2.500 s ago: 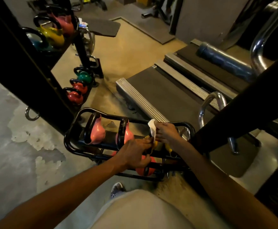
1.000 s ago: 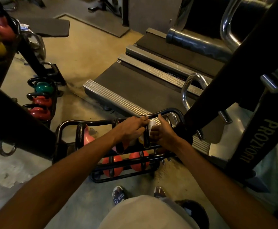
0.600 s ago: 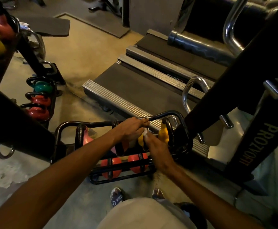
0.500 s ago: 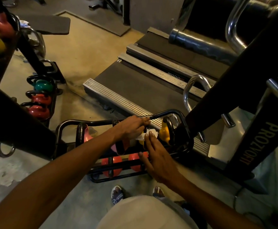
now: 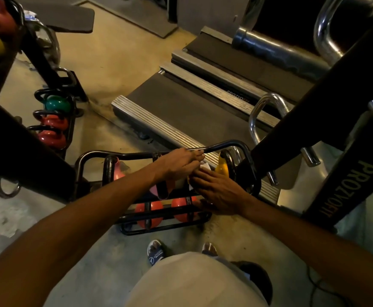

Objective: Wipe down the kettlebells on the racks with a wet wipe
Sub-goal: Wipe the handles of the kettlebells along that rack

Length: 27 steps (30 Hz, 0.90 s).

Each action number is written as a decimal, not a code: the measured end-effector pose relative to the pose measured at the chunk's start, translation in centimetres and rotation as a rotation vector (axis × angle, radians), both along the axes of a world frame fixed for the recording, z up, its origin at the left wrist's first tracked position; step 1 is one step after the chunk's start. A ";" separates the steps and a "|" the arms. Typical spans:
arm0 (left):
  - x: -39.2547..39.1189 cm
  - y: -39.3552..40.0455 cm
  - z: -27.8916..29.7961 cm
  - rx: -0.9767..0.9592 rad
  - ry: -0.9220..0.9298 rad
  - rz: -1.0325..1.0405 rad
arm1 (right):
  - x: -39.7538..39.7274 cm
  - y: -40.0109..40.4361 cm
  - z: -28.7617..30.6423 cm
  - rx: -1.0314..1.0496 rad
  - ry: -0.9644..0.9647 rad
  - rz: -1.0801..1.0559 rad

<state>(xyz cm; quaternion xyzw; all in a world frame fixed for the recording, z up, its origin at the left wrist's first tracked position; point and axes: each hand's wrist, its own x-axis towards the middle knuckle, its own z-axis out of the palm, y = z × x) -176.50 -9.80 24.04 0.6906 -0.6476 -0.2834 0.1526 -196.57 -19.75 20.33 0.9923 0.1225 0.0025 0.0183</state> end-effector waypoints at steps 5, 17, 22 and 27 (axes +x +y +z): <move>0.3 0.0 -0.6 -0.010 -0.039 -0.023 | 1.1 0.9 0.5 0.069 -0.097 0.101; 0.0 0.1 -0.7 -0.016 -0.024 -0.028 | 0.1 -0.5 -0.3 0.018 0.114 0.161; -0.1 -0.1 -0.8 -0.027 -0.030 -0.040 | -2.2 -0.7 -1.6 -0.016 0.108 0.107; 0.1 -0.2 -1.5 -0.017 -0.010 -0.010 | -2.6 1.4 -1.6 0.232 -0.027 -0.277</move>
